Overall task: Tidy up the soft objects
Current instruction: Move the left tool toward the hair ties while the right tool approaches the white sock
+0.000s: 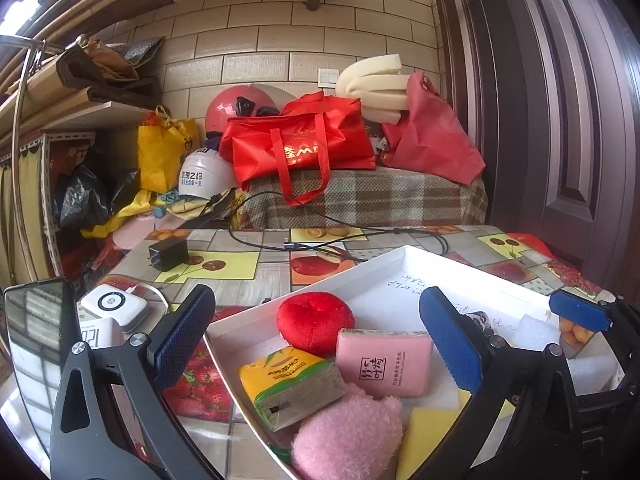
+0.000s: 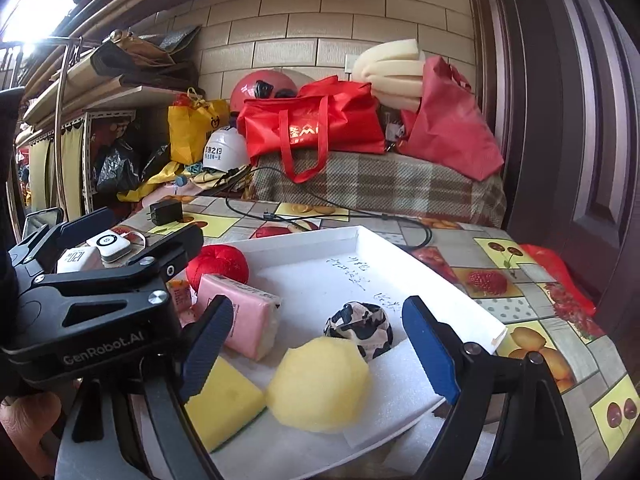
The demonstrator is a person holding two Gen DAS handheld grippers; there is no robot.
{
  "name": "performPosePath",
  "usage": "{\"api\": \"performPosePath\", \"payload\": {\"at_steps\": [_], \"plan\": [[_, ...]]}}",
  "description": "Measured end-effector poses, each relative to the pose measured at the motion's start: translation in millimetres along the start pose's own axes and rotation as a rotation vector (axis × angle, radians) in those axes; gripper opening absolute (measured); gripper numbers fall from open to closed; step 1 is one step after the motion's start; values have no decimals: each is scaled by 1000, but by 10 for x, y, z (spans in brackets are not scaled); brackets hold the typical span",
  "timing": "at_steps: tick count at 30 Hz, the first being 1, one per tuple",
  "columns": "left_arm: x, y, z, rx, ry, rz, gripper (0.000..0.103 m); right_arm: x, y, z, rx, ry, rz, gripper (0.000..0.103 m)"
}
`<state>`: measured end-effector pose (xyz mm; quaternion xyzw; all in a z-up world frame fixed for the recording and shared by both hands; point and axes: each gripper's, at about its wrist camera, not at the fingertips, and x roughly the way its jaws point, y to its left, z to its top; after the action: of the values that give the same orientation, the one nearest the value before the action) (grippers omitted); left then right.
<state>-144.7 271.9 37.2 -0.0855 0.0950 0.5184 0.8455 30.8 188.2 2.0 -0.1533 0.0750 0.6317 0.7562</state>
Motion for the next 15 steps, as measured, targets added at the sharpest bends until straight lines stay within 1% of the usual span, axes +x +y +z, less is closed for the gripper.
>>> {"api": "performPosePath", "payload": {"at_steps": [4,12,15], "plan": [[-87,-15,-30,1,5,-36,103,-59,-47,-30,15,5,3,87],[-271,-90,-89,10,22,-46,103,-290,-112,-142,16,10,0,88],[-394,-136,-132,24,31,-74,103,-403,-166,-200,14,20,12,88]]}}
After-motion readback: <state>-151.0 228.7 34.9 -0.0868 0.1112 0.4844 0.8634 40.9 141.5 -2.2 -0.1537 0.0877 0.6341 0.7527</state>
